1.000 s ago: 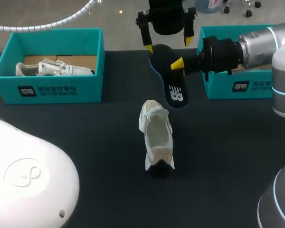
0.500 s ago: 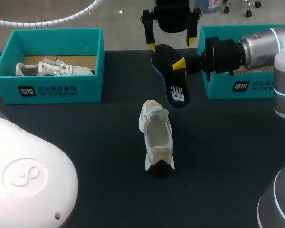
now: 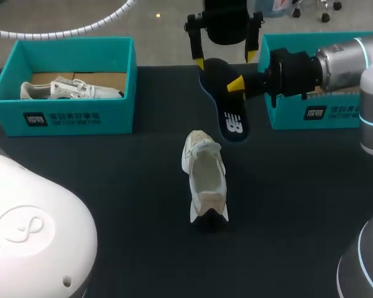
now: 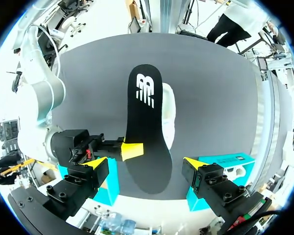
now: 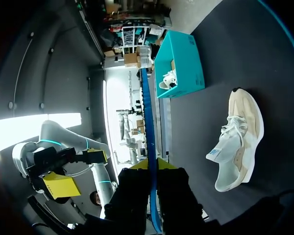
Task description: Take the shoe out of the shoebox, open the shoe tongue, remove and reinsert the insole, then place the shoe into the shoebox
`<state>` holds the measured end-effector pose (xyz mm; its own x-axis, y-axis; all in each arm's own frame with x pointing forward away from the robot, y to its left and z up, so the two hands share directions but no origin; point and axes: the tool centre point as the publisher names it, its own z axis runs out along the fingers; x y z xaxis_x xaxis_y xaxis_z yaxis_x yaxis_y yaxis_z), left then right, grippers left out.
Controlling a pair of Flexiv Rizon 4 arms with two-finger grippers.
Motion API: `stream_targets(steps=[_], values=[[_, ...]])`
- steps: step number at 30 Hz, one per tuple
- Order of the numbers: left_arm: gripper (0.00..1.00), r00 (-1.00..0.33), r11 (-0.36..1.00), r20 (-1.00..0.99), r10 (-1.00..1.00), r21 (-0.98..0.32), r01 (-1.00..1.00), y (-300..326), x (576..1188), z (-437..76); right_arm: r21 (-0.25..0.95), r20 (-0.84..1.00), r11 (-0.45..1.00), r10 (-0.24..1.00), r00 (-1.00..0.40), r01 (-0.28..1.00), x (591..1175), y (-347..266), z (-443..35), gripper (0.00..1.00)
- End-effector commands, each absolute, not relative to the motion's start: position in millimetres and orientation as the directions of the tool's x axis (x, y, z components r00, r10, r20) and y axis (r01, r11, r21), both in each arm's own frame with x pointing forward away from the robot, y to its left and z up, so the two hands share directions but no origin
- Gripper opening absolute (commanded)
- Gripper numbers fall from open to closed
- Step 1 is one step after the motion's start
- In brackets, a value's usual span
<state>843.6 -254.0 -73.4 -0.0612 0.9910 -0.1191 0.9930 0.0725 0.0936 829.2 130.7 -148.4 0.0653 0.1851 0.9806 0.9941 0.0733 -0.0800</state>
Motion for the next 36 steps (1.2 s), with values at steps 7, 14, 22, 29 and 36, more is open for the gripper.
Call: stream_targets(steps=[7,14,22,29,36], values=[[1.0,-0.013,0.041,-0.227,0.974,0.117,0.992,-244.0,841.7,-78.5,-0.08,0.98,0.07,0.188,0.066,0.994,827.3,129.8,-147.8,0.0],[1.0,0.044,0.013,-0.443,0.895,0.124,0.992,-233.4,837.8,-84.6,-0.08,0.979,0.068,0.191,0.066,0.994,827.4,129.2,-147.0,0.0],[1.0,0.092,0.029,-0.658,0.747,0.17,0.985,-219.8,828.8,-86.0,-0.083,0.979,0.075,0.195,0.067,0.994,828.1,131.3,-146.6,0.0],[1.0,0.1,0.08,-0.76,0.642,0.197,0.977,-204.5,825.8,-88.3,-0.087,0.978,0.085,0.198,0.068,0.993,828.9,133.0,-146.7,0.0],[1.0,0.099,0.101,-0.802,0.59,0.195,0.976,-196.2,827.3,-92.6,-0.088,0.977,0.092,0.2,0.068,0.992,829.9,135.0,-146.4,0.0]])
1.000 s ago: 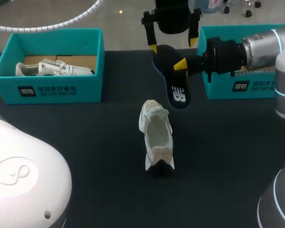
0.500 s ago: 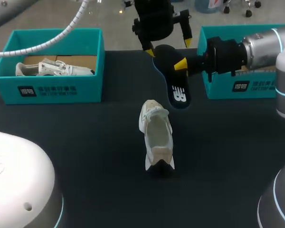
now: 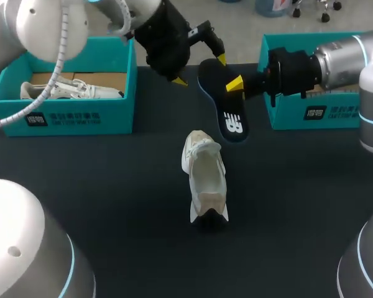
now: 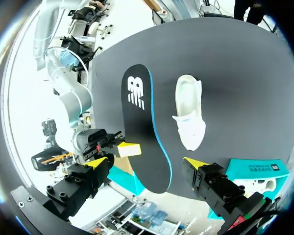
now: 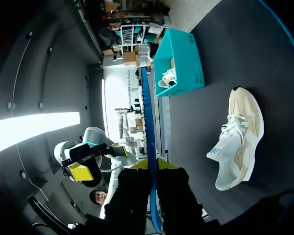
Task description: Take the shoe out of the shoebox, open the shoe tongue, remove and reinsert the insole, then place the shoe into the shoebox
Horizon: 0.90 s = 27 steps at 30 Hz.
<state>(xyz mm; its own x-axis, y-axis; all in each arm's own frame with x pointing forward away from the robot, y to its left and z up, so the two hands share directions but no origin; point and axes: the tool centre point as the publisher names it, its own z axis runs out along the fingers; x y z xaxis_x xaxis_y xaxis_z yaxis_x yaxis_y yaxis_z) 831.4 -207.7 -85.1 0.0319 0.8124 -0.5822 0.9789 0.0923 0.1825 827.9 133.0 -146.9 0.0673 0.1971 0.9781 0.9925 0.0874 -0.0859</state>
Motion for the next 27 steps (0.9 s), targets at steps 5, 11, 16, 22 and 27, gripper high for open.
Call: stream_targets(steps=[5,11,16,22,27], values=[[1.0,0.141,0.074,-0.792,0.594,0.229,0.971,-195.0,825.8,-92.9,-0.088,0.978,0.089,0.2,0.068,0.992,829.5,134.6,-147.0,0.0],[1.0,0.141,0.074,-0.792,0.594,0.229,0.971,-195.0,825.8,-92.9,-0.094,0.977,0.082,0.198,0.076,0.992,827.4,133.4,-149.3,0.0],[1.0,0.141,0.074,-0.792,0.594,0.229,0.971,-195.0,825.8,-92.9,-0.098,0.977,0.079,0.198,0.081,0.992,826.7,131.8,-149.7,0.0],[1.0,0.089,0.108,-0.855,0.511,0.167,0.98,-193.5,828.0,-96.0,-0.085,0.989,0.075,0.13,0.075,0.994,828.1,130.1,-142.1,0.0],[1.0,0.007,0.156,-0.927,0.374,0.07,0.985,-189.9,831.3,-98.8,-0.083,0.989,0.069,0.131,0.073,0.994,828.4,128.8,-141.1,0.0]])
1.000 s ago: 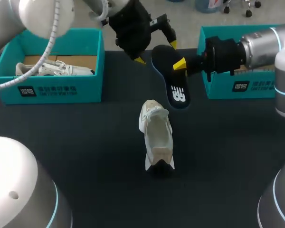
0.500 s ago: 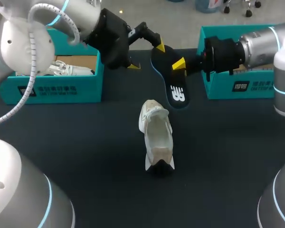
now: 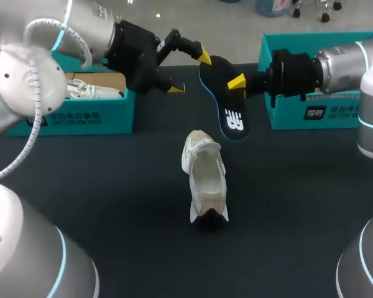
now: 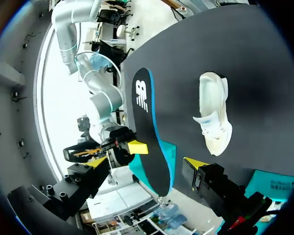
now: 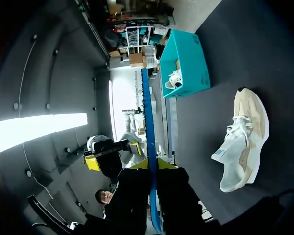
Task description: Take the shoe out of the shoebox, open the shoe tongue, remove and reinsert the insole, then place the shoe into the shoebox
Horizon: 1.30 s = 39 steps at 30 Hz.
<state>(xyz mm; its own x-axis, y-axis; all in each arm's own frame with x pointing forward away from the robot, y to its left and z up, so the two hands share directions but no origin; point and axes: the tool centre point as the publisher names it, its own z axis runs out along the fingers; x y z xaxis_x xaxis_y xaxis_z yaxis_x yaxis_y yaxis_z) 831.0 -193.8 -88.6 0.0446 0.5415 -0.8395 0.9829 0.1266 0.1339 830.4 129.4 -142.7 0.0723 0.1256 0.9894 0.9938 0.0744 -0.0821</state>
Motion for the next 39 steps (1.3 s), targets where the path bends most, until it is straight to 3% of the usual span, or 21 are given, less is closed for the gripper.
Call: stream_targets(steps=[1,8,33,36,38,39], values=[[1.0,-0.007,0.159,-0.937,0.348,0.052,0.986,-189.4,831.1,-98.7,-0.083,0.989,0.069,0.132,0.073,0.994,828.1,128.6,-141.4,0.0],[1.0,-0.015,0.13,-0.975,0.222,0.014,0.991,-186.7,827.7,-97.1,-0.088,0.988,0.069,0.135,0.078,0.994,827.8,128.3,-142.7,0.0],[1.0,-0.052,0.172,-0.991,0.126,-0.03,0.985,-204.0,831.8,-117.3,-0.149,0.979,0.029,0.143,0.143,0.988,824.1,124.8,-123.6,0.0],[0.91,-0.057,0.171,-0.991,0.12,-0.036,0.985,-208.3,834.2,-120.2,-0.15,0.98,0.033,0.14,0.144,0.988,823.2,127.7,-123.7,0.0],[0.8,-0.059,0.168,-0.992,0.114,-0.04,0.985,-211.3,835.5,-121.4,-0.15,0.98,0.037,0.139,0.144,0.988,822.6,129.6,-123.5,0.0],[0.8,-0.058,0.168,-0.992,0.112,-0.039,0.985,-212.8,836.6,-122.2,-0.15,0.98,0.039,0.139,0.144,0.988,822.2,130.4,-123.3,0.0]])
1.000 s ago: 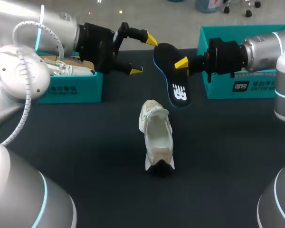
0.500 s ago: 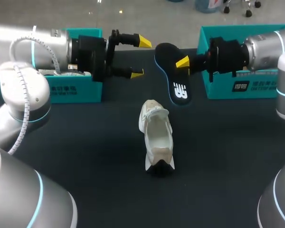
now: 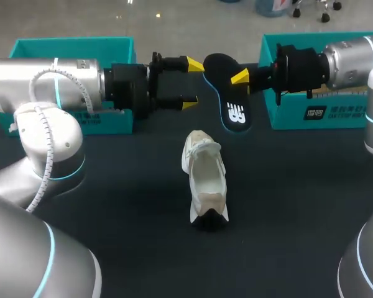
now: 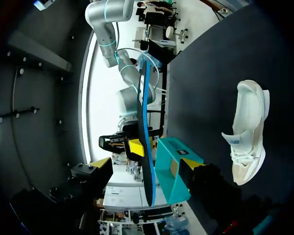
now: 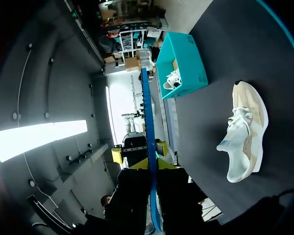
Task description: Take the shoe out of the shoebox, open the shoe tongue, remove and reinsert the insole, then place the shoe into the shoebox
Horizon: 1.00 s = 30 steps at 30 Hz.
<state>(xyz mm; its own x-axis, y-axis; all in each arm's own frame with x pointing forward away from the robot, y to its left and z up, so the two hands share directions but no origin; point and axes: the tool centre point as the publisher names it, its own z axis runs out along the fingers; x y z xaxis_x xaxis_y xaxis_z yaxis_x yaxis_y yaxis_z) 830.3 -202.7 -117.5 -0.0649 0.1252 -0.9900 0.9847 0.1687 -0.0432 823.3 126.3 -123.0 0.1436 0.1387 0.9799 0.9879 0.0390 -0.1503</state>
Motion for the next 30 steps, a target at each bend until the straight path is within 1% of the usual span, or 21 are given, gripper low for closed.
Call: stream_targets(steps=[1,3,6,8,9,13,14,15,17,22,26,27,28,30], values=[[0.79,-0.058,0.165,-0.992,0.11,-0.039,0.985,-214.5,837.4,-122.8,-0.151,0.98,0.041,0.139,0.144,0.988,821.8,131.2,-123.2,0.0],[0.8,-0.057,0.163,-0.992,0.108,-0.039,0.986,-218.0,839.3,-124.3,-0.15,0.98,0.046,0.139,0.143,0.988,821.2,132.5,-122.9,0.0],[0.75,-0.046,0.162,-0.993,0.111,-0.028,0.986,-226.1,842.1,-126.5,-0.15,0.98,0.05,0.138,0.142,0.987,820.5,134.6,-122.9,0.0],[0.62,-0.045,0.167,-0.994,0.104,-0.027,0.986,-230.8,843.4,-126.8,-0.149,0.981,0.051,0.136,0.141,0.988,820.4,135.1,-123.7,0.0],[0.58,-0.045,0.173,-0.994,0.1,-0.027,0.985,-233.0,844.3,-126.9,-0.148,0.981,0.047,0.135,0.141,0.988,820.3,135.1,-124.1,0.0],[0.55,-0.048,0.194,-0.995,0.085,-0.031,0.981,-240.4,847.7,-128.3,-0.147,0.981,0.041,0.135,0.14,0.988,819.1,135.2,-124.9,0.0],[0.5,-0.049,0.194,-0.996,0.081,-0.032,0.98,-241.9,847.8,-128.8,-0.145,0.981,0.039,0.134,0.138,0.989,818.7,135.3,-125.0,0.0],[0.5,-0.058,0.2,-0.996,0.07,-0.043,0.979,-243.3,847.8,-128.9,-0.144,0.981,0.039,0.134,0.138,0.989,818.2,135.3,-124.9,0.0],[0.46,-0.063,0.201,-0.996,0.066,-0.049,0.978,-245.5,848.3,-128.9,-0.141,0.982,0.035,0.131,0.135,0.989,817.6,135.2,-124.9,0.0],[0.44,-0.075,0.208,-0.995,0.058,-0.062,0.976,-248.7,848.5,-130.9,-0.136,0.983,0.03,0.129,0.131,0.99,817.0,134.1,-124.4,0.0],[0.39,-0.077,0.213,-0.996,0.054,-0.064,0.975,-249.5,847.8,-131.6,-0.134,0.984,0.029,0.126,0.129,0.991,816.4,133.9,-124.3,0.0],[0.38,-0.078,0.214,-0.996,0.053,-0.065,0.975,-249.9,847.9,-132.0,-0.133,0.984,0.029,0.125,0.128,0.991,816.2,134.0,-124.1,0.0],[0.33,-0.079,0.215,-0.996,0.053,-0.065,0.974,-250.4,848.2,-132.6,-0.132,0.984,0.03,0.125,0.127,0.991,816.0,134.1,-123.9,0.0],[0.29,-0.079,0.224,-0.996,0.049,-0.066,0.972,-250.9,848.4,-133.2,-0.131,0.984,0.031,0.124,0.126,0.991,815.7,134.3,-123.7,0.0]])
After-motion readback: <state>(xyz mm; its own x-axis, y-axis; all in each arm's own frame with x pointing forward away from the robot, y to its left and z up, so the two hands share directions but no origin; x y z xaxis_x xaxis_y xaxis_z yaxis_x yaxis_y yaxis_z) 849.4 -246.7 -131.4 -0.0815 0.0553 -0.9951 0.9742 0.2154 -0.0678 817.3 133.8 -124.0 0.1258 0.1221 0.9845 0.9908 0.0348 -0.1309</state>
